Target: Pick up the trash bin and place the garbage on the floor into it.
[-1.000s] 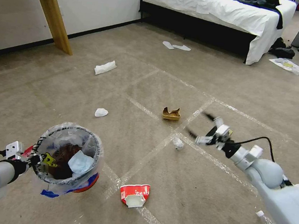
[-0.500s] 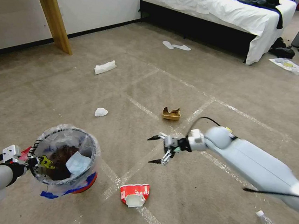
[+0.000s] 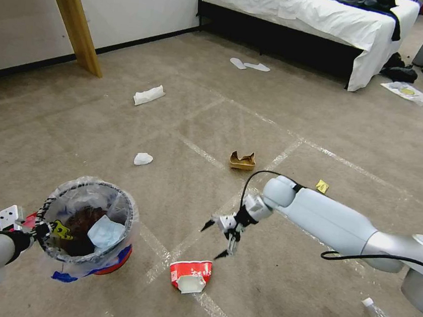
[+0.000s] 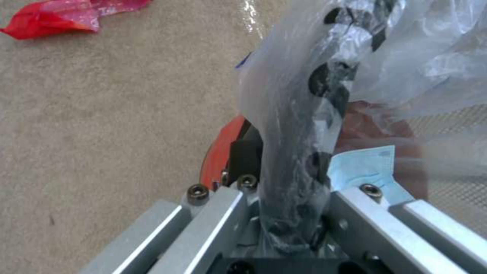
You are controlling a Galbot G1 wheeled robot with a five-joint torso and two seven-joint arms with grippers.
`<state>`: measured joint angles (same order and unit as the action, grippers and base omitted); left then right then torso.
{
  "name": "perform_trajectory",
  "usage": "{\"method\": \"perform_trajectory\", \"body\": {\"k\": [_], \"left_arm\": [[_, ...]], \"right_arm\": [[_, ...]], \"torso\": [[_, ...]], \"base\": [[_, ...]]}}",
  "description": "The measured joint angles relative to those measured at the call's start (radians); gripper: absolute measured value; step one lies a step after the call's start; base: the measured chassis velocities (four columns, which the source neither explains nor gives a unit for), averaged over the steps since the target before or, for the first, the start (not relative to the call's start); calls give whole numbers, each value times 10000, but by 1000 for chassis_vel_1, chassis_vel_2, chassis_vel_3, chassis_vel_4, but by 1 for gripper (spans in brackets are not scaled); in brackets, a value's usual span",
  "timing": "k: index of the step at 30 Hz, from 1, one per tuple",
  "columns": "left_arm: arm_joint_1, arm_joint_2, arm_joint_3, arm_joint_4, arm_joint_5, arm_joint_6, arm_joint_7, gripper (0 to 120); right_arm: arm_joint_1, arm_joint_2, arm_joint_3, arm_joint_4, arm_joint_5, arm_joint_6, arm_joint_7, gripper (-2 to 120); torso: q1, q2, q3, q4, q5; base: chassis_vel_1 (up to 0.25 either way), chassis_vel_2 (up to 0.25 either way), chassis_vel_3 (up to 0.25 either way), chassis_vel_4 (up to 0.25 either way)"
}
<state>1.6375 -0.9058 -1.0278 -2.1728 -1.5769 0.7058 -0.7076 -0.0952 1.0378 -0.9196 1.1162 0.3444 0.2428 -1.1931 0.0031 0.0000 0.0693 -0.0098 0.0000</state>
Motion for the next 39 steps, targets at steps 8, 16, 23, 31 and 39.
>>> {"method": "perform_trajectory", "body": {"k": [8,16,23,31,39], "left_arm": [[196,-88,-113,-65,127,-4,12,1],[304,-96,-220,-130,145,-12,47,1],[280,-118,-229,-69,174,-16,76,1],[78,-227,4,28,265,-27,116,1],[-25,-222,52,77,271,-39,132,1]], "right_arm": [[-705,213,-338,-138,-293,-233,1267,100],[-1057,1112,-473,-854,-743,-334,1879,100],[-1266,1735,-473,-1417,-1308,-285,2114,100],[-1480,2166,-298,-2296,-2103,-56,2391,100],[-1662,2407,-386,-2762,-2207,19,2459,100]], "torso": [[0,0,0,0,-1],[0,0,0,1,0],[0,0,0,3,-2],[1,0,0,1,-1],[0,0,0,1,0]], "base": [[0,0,0,0],[0,0,0,0],[0,0,0,0],[0,0,0,0],[0,0,0,0]]}}
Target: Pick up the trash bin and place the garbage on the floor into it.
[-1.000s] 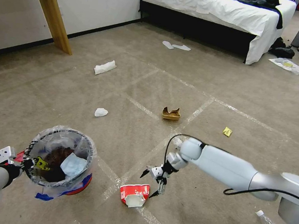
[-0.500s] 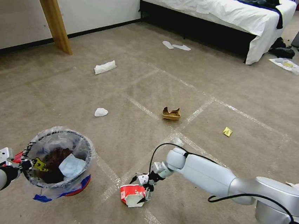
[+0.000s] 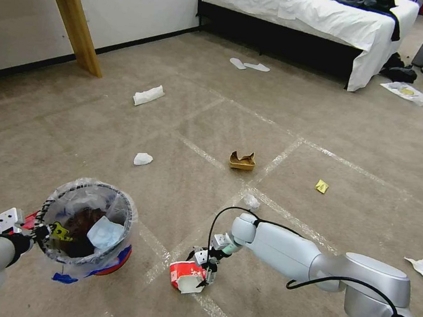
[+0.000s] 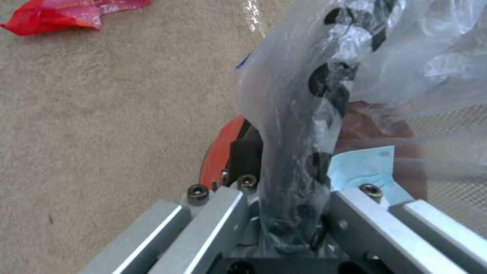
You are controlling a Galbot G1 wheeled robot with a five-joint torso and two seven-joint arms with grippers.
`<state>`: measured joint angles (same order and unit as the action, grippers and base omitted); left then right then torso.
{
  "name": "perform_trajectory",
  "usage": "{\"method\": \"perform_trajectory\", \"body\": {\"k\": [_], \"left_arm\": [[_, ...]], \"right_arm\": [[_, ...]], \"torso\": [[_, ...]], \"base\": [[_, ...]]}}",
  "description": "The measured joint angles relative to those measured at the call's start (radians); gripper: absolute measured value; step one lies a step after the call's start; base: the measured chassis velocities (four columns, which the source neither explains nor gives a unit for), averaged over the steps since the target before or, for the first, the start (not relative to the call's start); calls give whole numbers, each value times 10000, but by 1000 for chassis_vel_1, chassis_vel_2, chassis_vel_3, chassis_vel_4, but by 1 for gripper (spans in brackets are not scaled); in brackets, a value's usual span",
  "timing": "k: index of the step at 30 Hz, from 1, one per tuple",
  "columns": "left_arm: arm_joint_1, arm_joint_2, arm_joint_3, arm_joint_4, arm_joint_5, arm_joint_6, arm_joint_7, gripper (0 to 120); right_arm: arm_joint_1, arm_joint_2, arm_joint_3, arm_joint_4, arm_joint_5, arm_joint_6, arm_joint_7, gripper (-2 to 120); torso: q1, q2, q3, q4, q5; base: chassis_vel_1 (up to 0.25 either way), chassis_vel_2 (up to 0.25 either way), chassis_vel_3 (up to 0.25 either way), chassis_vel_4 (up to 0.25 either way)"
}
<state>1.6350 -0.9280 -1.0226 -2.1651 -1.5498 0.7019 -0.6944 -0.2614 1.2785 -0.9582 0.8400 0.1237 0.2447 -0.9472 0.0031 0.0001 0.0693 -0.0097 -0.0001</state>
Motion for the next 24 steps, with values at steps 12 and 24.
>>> {"method": "perform_trajectory", "body": {"k": [12,24], "left_arm": [[31,-28,12,-66,5,-17,27,1],[108,-74,25,-132,140,-57,109,1]], "right_arm": [[-198,255,-43,-485,-85,19,441,100],[-413,352,-32,-754,-87,-35,1290,85]], "torso": [[0,0,0,0,0],[0,0,0,0,-1]], "base": [[0,0,0,0],[0,0,0,0]]}}
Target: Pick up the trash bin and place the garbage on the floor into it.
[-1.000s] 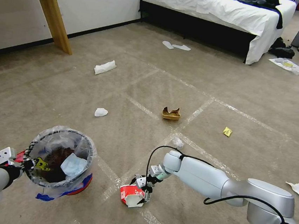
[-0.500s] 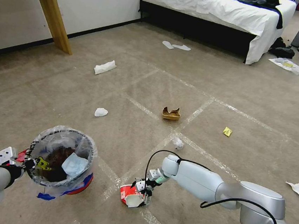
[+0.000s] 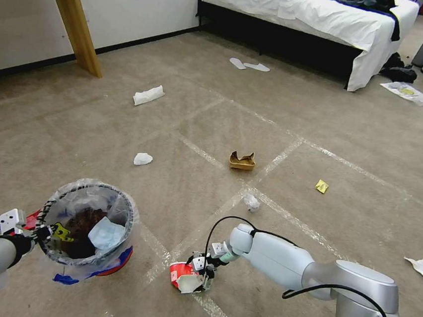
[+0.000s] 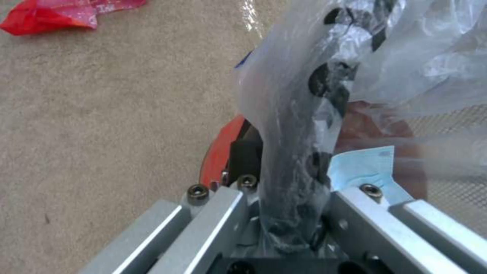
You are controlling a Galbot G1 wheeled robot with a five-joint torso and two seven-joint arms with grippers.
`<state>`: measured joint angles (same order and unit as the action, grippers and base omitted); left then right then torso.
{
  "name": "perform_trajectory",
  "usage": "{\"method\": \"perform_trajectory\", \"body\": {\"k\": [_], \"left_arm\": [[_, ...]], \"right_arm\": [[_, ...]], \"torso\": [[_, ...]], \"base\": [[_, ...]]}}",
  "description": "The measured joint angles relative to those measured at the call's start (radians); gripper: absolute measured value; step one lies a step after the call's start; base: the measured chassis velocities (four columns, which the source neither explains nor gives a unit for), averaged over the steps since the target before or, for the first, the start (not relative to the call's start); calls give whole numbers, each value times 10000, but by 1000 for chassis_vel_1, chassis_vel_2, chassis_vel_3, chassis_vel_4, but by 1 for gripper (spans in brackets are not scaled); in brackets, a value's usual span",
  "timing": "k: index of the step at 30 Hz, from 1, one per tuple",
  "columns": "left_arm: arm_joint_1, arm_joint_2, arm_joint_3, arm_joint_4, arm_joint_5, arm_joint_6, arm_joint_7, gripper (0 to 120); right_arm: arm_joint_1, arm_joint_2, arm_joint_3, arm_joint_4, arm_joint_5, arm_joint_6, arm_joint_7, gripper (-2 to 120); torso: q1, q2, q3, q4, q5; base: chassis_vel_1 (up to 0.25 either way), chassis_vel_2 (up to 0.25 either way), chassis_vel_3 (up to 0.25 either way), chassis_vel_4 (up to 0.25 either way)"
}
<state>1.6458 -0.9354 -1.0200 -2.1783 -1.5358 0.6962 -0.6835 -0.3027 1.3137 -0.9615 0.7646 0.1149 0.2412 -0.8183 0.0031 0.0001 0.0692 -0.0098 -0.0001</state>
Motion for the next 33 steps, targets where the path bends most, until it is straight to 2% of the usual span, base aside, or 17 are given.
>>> {"method": "perform_trajectory", "body": {"k": [1,2,4,5,8,11,13,14,15,17,18,19,21,24,25,28,33], "left_arm": [[-4,5,24,-30,10,-12,0,1],[-4,5,24,-30,10,-12,0,1],[-32,8,93,-57,31,-21,-1,1],[-32,8,93,-57,31,-21,-1,1],[-75,27,157,-82,56,-31,-19,1],[-81,35,163,-86,57,-34,-26,1],[-85,51,177,-96,61,-40,-40,1],[-85,51,177,-96,61,-40,-40,1],[-82,63,184,-112,61,-42,-47,1],[-81,72,192,-123,61,-44,-60,1],[-81,93,212,-134,56,-47,-85,1],[-81,93,212,-134,56,-47,-85,1],[-91,168,252,-169,0,-51,-145,1],[-81,231,259,-178,-39,-56,-163,1],[-81,231,259,-178,-39,-56,-163,1],[-38,316,250,-175,-64,-56,-167,1],[-47,333,277,-149,-72,-59,-156,1]], "right_arm": [[-4,14,0,-12,36,-9,216,79],[-4,14,0,-12,36,-9,216,79],[5,20,6,-23,103,-10,402,65],[5,20,6,-23,103,-10,402,65],[28,-1,87,-1,172,-12,519,50],[36,-18,108,32,201,-19,534,46],[60,-64,168,127,264,-32,541,32],[60,-64,168,127,264,-32,541,32],[77,-128,203,245,423,-47,549,25],[100,-188,232,375,602,-54,551,22],[150,-291,314,619,872,-64,551,15],[150,-291,314,619,872,-64,551,15],[337,-603,943,1344,1447,-211,691,4],[514,-987,1872,1994,2441,-498,1014,0],[514,-987,1872,1994,2441,-498,1014,0],[707,-1576,2863,2752,3802,-700,1595,0],[753,-1827,3678,3550,4750,-636,2263,0]], "torso": [[0,-1,0,0,0],[0,-1,0,0,0],[0,0,0,-2,-1],[0,0,0,-2,-1],[0,0,0,0,1],[0,0,0,0,1],[0,0,0,2,2],[0,0,0,2,2],[1,-1,0,2,1],[1,-3,0,2,2],[1,-3,1,2,3],[1,-3,1,2,3],[0,-3,2,3,4],[1,-3,3,5,4],[1,-3,3,5,4],[1,-3,2,-1,2],[2,-3,2,-2,2]], "base": [[0,0,0,0],[0,0,0,0],[0,0,0,0],[0,0,0,0],[0,0,0,0],[0,0,0,0],[0,0,0,0],[0,0,0,0],[0,0,0,0],[0,0,0,0],[0,0,0,0],[0,0,0,0],[0,0,0,0],[0,0,0,0],[0,0,0,0],[0,0,0,0],[0,0,0,0]]}}
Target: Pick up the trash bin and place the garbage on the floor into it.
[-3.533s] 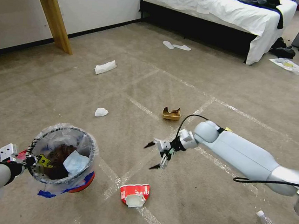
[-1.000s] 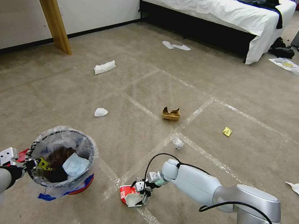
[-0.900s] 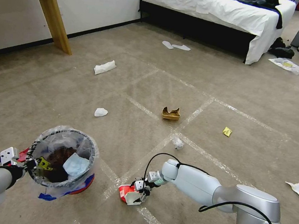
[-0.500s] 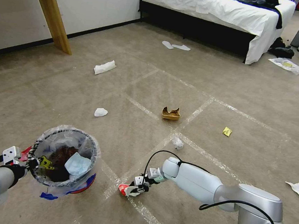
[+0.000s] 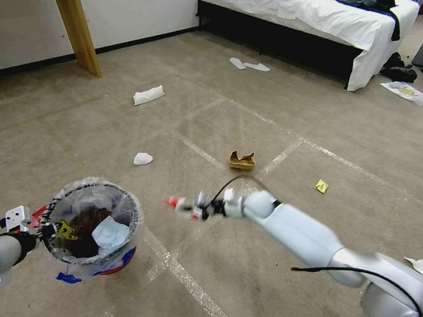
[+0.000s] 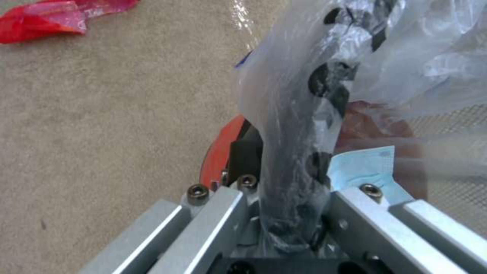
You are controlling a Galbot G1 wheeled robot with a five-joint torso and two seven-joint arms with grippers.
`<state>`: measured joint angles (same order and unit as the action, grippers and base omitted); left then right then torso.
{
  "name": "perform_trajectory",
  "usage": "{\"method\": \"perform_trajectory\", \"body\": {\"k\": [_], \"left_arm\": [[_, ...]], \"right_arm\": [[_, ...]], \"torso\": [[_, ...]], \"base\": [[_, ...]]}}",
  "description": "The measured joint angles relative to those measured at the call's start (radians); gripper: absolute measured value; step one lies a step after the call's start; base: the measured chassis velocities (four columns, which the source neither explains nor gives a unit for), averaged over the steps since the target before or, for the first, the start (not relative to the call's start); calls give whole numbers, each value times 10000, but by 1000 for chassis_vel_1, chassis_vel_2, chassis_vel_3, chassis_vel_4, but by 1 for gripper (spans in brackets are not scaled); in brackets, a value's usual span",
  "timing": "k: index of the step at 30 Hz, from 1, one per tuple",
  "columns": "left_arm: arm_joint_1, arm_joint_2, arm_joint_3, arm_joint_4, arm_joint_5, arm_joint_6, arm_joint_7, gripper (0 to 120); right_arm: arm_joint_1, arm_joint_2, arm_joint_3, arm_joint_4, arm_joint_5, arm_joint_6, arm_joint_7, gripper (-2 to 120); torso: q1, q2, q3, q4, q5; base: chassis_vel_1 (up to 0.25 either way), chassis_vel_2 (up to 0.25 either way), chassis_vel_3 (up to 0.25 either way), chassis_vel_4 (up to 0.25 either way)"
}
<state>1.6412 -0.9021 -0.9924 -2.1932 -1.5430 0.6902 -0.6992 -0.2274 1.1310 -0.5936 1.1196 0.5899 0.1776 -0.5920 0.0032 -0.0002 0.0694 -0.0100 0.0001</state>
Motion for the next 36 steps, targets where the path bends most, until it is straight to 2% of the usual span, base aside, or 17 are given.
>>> {"method": "perform_trajectory", "body": {"k": [2,5,7,12,20,36], "left_arm": [[-95,-2,122,78,-14,-29,61,1],[-157,-1,186,129,-14,-53,96,1],[-289,25,294,240,-17,-82,139,1],[-428,127,392,457,-25,-115,204,1],[-562,304,430,545,-176,-154,186,1],[-539,252,506,462,-175,-167,187,1]], "right_arm": [[-17,68,572,855,1337,192,322,0],[-26,176,723,1115,1884,309,214,0],[3,446,961,1605,2979,502,-482,0],[71,655,800,2399,3985,479,-1358,0],[-142,805,-377,2748,3608,468,-1831,0],[-416,1145,-869,2624,3104,427,-2047,0]], "torso": [[1,1,-2,3,-1],[0,0,-1,4,-1],[1,0,-1,5,-2],[0,1,-1,5,-3],[0,2,-1,3,-3],[-1,2,-1,2,-2]], "base": [[0,0,0,0],[0,0,0,0],[0,0,0,0],[0,0,0,0],[0,0,0,0],[0,0,0,0]]}}
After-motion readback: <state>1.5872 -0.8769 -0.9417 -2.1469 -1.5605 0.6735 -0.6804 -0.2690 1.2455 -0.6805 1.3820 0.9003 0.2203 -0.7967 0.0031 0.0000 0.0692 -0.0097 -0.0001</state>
